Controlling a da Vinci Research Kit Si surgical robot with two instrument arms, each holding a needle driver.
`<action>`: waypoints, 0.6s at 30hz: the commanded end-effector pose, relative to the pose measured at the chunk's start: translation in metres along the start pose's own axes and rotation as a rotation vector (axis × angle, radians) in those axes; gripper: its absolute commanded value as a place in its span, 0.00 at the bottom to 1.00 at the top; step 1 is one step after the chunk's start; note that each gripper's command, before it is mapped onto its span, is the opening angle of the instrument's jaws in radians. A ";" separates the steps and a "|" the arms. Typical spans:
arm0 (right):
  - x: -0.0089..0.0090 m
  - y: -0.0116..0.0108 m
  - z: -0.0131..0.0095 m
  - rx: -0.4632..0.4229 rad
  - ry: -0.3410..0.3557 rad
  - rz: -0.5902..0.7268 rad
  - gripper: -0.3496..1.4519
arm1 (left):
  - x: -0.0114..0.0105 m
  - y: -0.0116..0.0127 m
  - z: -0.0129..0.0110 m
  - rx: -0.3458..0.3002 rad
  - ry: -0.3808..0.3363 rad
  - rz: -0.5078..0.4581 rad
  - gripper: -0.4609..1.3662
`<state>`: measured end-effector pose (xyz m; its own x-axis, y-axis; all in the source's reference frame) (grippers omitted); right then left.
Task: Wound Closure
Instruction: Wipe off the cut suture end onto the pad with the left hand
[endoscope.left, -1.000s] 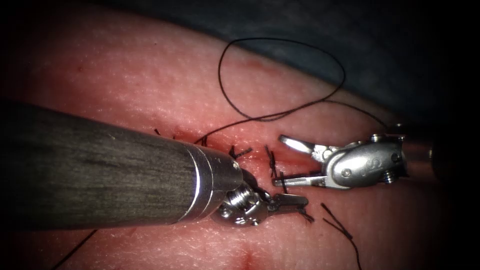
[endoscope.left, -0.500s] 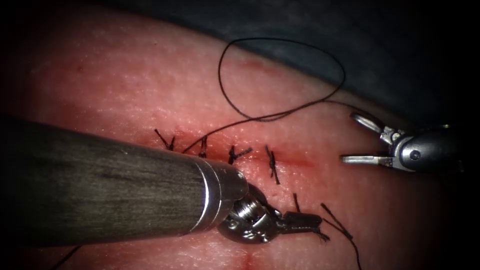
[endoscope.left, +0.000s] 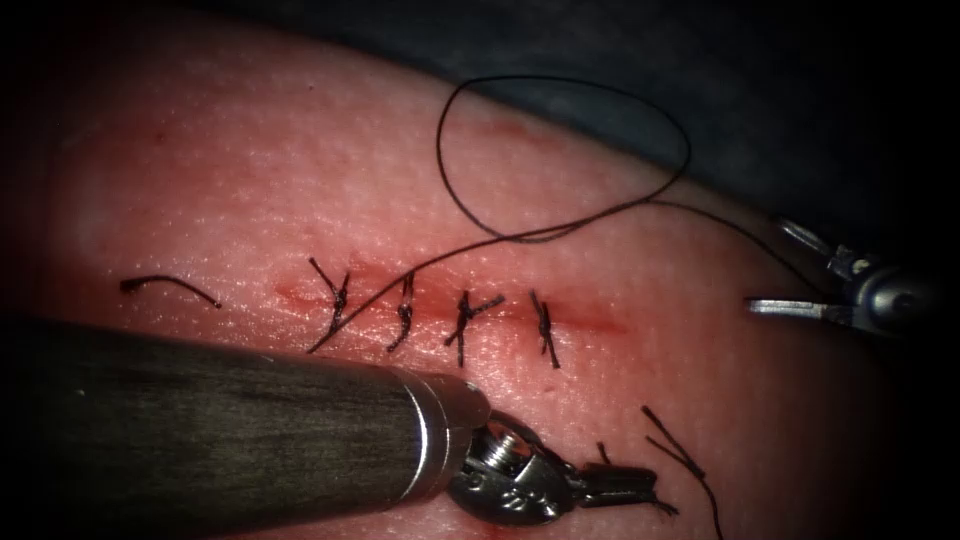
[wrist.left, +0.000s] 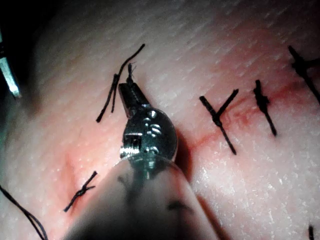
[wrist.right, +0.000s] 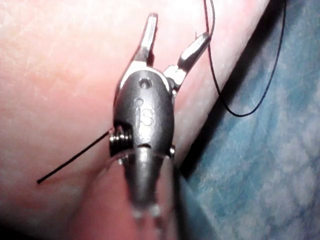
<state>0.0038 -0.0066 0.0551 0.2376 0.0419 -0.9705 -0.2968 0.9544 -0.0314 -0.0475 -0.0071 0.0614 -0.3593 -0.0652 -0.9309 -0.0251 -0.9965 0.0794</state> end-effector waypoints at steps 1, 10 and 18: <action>-0.0001 -0.0001 0.0001 0.003 0.000 -0.001 0.74 | -0.0002 0.0002 0.0000 -0.012 0.003 -0.005 0.06; -0.0001 -0.0010 0.0010 0.003 0.006 0.007 0.75 | -0.0020 0.0022 0.0012 -0.037 0.003 -0.079 0.28; 0.0002 -0.0015 0.0013 0.006 0.009 0.008 0.76 | -0.0040 0.0036 0.0010 -0.049 -0.100 -0.233 0.62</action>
<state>0.0056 -0.0076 0.0553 0.2267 0.0468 -0.9728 -0.2961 0.9549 -0.0230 -0.0470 -0.0102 0.0659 -0.4390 0.1837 -0.8795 -0.0745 -0.9829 -0.1682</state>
